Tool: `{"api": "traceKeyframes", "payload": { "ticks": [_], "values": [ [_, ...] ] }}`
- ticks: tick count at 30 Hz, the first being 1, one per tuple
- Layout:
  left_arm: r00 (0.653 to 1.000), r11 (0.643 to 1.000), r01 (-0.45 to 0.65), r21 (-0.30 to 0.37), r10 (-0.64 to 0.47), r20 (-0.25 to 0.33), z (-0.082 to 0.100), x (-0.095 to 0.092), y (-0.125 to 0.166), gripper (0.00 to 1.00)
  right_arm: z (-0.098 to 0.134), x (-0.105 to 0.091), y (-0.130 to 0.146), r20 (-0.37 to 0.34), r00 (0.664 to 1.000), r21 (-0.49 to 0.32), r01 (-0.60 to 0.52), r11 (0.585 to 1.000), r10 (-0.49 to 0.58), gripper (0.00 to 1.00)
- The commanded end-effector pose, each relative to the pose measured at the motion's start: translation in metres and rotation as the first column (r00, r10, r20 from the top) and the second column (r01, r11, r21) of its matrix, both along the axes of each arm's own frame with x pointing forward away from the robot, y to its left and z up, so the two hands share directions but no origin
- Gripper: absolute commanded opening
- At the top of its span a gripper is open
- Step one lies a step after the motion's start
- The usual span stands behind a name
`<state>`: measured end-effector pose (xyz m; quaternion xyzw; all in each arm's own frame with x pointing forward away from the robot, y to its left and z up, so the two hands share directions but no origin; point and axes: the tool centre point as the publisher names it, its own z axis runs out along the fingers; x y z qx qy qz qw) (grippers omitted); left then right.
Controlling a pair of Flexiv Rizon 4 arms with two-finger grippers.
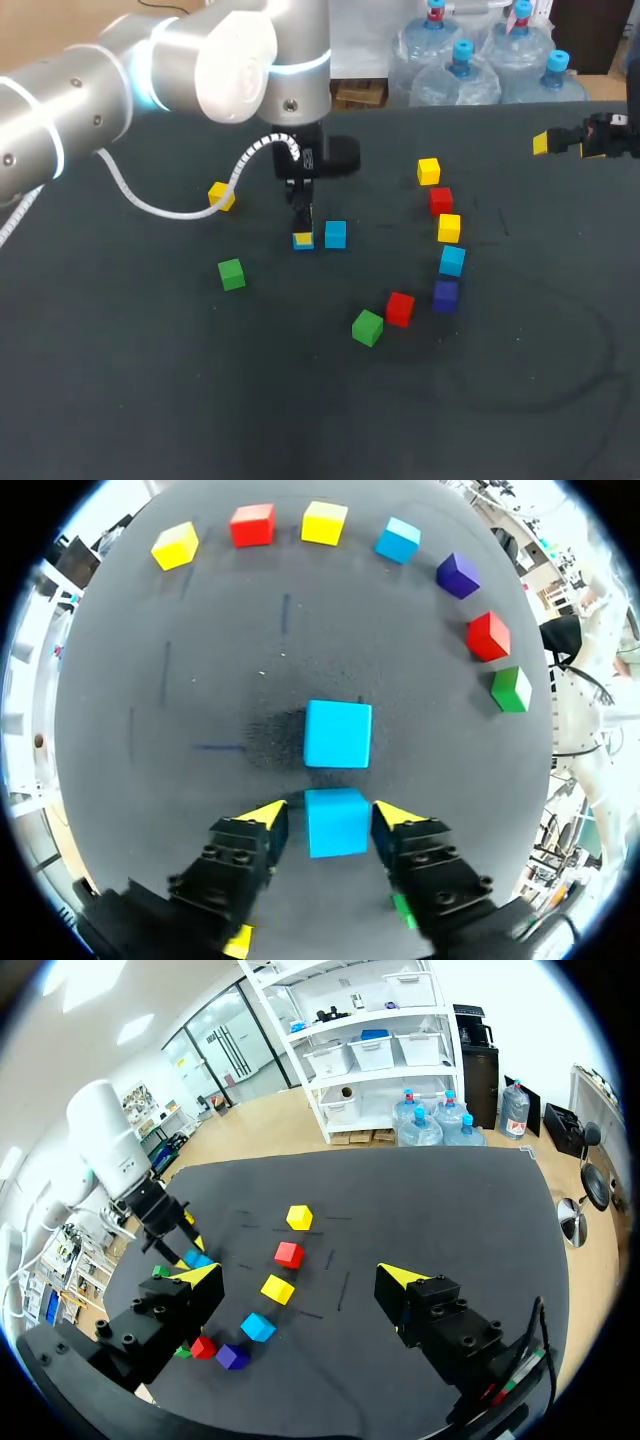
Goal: Place the blue cubes, place green cubes on the blue cubes, place the yellow cubes on the green cubes, then place the red cubes on the yellow cubes, and place purple cube on the red cubes.
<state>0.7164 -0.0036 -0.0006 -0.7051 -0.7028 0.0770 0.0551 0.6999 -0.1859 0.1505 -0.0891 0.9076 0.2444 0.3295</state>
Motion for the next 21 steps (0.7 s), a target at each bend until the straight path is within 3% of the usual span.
{"api": "traceKeyframes", "payload": {
  "ticks": [1, 2, 3, 9, 16, 21],
  "values": [
    [1.000, 1.000, 0.004, -0.002, -0.004, -0.004, 0.006, 0.004, 0.001, 0.71, 0.000, 0.000, 0.001, 0.000, 1.000, -0.002, 0.002, 1.000, -0.002, 1.00],
    [1.000, 1.000, 0.008, -0.005, -0.008, 0.000, 0.009, 0.004, 0.001, 0.91, 0.000, 0.000, 0.001, 0.000, 1.000, -0.002, 0.002, 1.000, -0.002, 1.00],
    [1.000, 1.000, 0.011, -0.007, -0.011, 0.003, 0.012, 0.004, 0.002, 1.00, 0.000, 0.000, 0.001, 0.000, 1.000, -0.002, 0.002, 1.000, -0.002, 1.00],
    [0.999, 0.999, 0.049, -0.018, -0.049, 0.016, 0.031, -0.001, 0.010, 1.00, 0.000, 0.000, 0.001, 0.000, 1.000, -0.002, 0.002, 1.000, -0.002, 1.00],
    [0.993, 0.987, 0.110, -0.115, -0.103, 0.059, 0.059, -0.013, 0.039, 1.00, 0.000, 0.000, 0.001, 0.000, 1.000, -0.002, 0.002, 1.000, -0.002, 1.00],
    [0.991, 0.977, 0.115, -0.178, -0.102, 0.081, 0.069, -0.020, 0.067, 1.00, 0.000, 0.000, 0.001, 0.000, 1.000, -0.002, 0.002, 1.000, -0.002, 1.00]
  ]
}}
